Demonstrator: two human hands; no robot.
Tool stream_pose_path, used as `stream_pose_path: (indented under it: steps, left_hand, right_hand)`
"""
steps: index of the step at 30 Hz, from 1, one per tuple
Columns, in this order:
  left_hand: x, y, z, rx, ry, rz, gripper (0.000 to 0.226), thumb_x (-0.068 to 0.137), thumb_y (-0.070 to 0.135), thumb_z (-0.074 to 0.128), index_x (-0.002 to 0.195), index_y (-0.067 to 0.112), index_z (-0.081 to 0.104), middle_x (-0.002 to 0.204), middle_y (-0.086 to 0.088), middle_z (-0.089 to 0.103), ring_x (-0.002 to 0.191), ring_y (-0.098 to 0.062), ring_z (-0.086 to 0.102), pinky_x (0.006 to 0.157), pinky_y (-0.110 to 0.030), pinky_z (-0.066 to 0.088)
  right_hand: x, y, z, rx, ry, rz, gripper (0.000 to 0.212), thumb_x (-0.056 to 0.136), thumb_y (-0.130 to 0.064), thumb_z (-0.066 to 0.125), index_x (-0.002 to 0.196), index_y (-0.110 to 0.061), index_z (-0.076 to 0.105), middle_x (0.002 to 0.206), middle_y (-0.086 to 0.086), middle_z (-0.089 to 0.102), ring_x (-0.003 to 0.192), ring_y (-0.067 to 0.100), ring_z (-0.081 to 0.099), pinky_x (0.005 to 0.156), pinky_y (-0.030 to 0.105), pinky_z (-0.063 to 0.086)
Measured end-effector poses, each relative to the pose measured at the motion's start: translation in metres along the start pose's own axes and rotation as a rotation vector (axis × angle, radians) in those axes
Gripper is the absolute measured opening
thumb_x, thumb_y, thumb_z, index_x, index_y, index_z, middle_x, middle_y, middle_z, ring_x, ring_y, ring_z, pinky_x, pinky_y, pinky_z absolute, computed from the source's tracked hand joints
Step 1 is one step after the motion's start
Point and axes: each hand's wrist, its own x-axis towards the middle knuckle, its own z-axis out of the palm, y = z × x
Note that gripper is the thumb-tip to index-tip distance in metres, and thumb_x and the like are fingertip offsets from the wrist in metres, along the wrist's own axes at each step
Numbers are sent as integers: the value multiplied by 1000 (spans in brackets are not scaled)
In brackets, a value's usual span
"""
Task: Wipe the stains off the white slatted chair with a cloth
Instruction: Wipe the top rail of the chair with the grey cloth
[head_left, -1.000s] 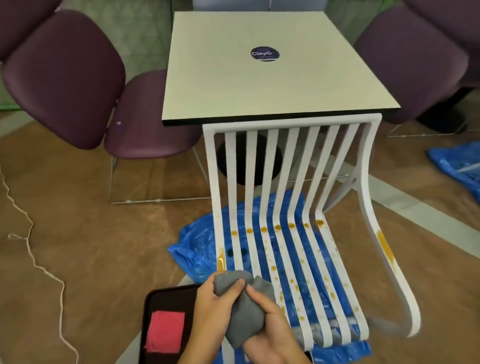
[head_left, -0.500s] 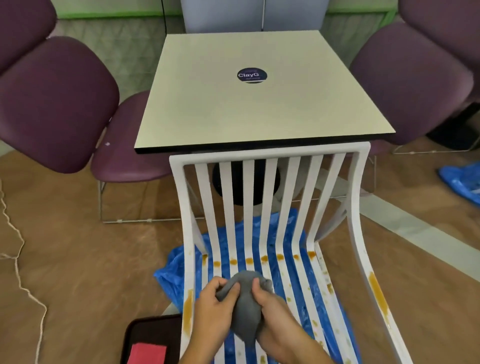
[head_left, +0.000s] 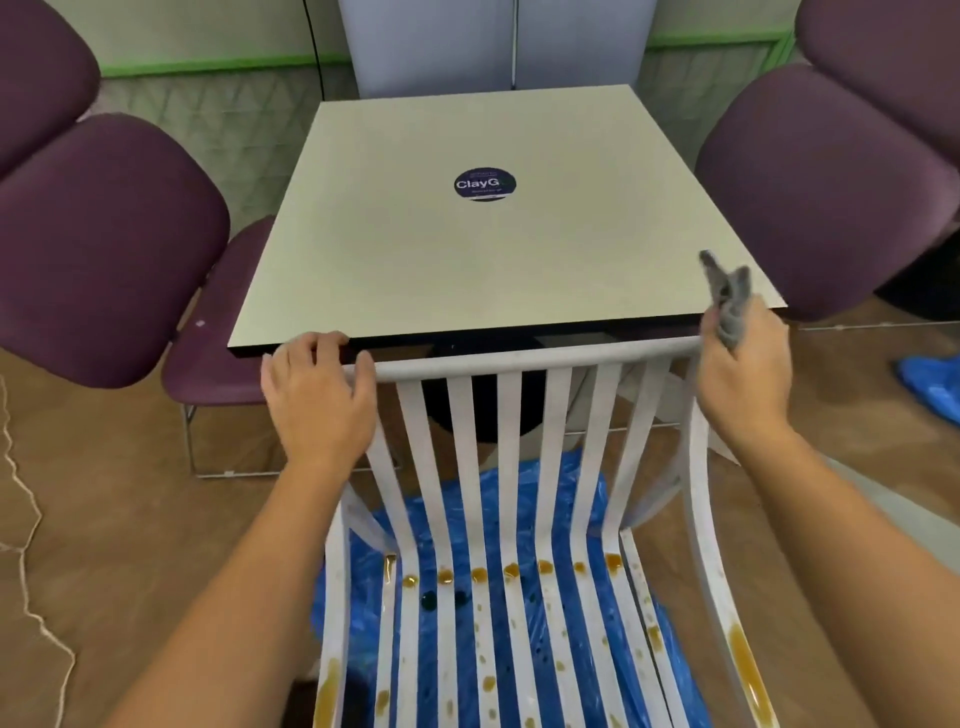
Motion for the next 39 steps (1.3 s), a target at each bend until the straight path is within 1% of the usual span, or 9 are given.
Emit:
stream_pose_path:
  steps: [5, 11, 15, 18, 20, 23, 30, 34, 39]
  left_hand:
    - [20, -30, 17, -27, -285, 34, 56, 105, 46, 22, 94, 13, 66, 87, -5, 64, 91, -28, 56, 91, -45, 43]
    - [20, -26, 10, -183, -239, 36, 45, 110, 29, 29, 72, 18, 50, 71, 0, 52, 76, -23, 50, 75, -38, 37]
    - [18, -32, 7, -426, -188, 6, 52, 110, 26, 29, 80, 0, 61, 76, -15, 62, 75, -27, 56, 72, -42, 43]
    - [15, -36, 3, -636, -148, -123, 42, 110, 21, 31, 105, -1, 66, 97, -11, 66, 86, -13, 56, 79, -18, 45]
    - [15, -40, 3, -692, -131, -260, 34, 109, 23, 37, 118, 6, 66, 110, -2, 63, 101, -10, 55, 81, -10, 40]
    - [14, -48, 5, -680, -146, -365, 26, 105, 20, 47, 118, 11, 68, 113, -1, 62, 102, -11, 55, 84, -19, 39]
    - [28, -58, 1, -657, -223, -357, 27, 104, 16, 46, 113, 13, 71, 106, -1, 65, 90, -11, 57, 65, -14, 39]
    - [33, -66, -1, -772, -323, -468, 26, 104, 23, 47, 116, 15, 69, 108, 2, 64, 92, -8, 56, 70, -19, 40]
    - [33, -70, 1, -1294, -420, -951, 25, 105, 27, 48, 102, 13, 69, 113, -12, 72, 100, -26, 68, 89, -35, 53]
  right_hand:
    - [16, 7, 60, -487, -286, -242, 56, 102, -57, 18, 112, -28, 64, 107, 1, 65, 115, 26, 55, 120, 52, 11]
    - [-45, -79, 138, -452, -284, -477, 49, 100, -56, 21, 98, -29, 62, 92, -6, 62, 94, 20, 56, 99, 42, 35]
    - [-102, -141, 194, -401, -345, -637, 41, 92, -49, 44, 123, -24, 52, 118, 3, 56, 112, 27, 48, 107, 48, 26]
    - [-122, -168, 216, -343, -452, -726, 52, 90, -43, 48, 138, -24, 39, 132, 4, 47, 123, 29, 40, 115, 51, 15]
    - [-119, -170, 218, -360, -438, -735, 48, 94, -45, 43, 137, -26, 40, 129, 3, 50, 120, 28, 43, 113, 50, 20]
    - [-104, -149, 206, -388, -242, -548, 43, 99, -51, 27, 115, -26, 58, 107, 1, 59, 104, 24, 52, 108, 47, 29]
    - [-90, -136, 199, -446, -145, -316, 53, 100, -53, 21, 107, -25, 65, 102, 0, 61, 108, 27, 51, 117, 48, 16]
    - [-125, -174, 223, -437, -180, -465, 48, 97, -52, 24, 113, -24, 60, 106, 1, 59, 106, 26, 51, 114, 49, 21]
    - [-154, -211, 250, -374, -327, -639, 50, 100, -51, 20, 136, -28, 45, 125, 1, 52, 119, 26, 43, 116, 49, 13]
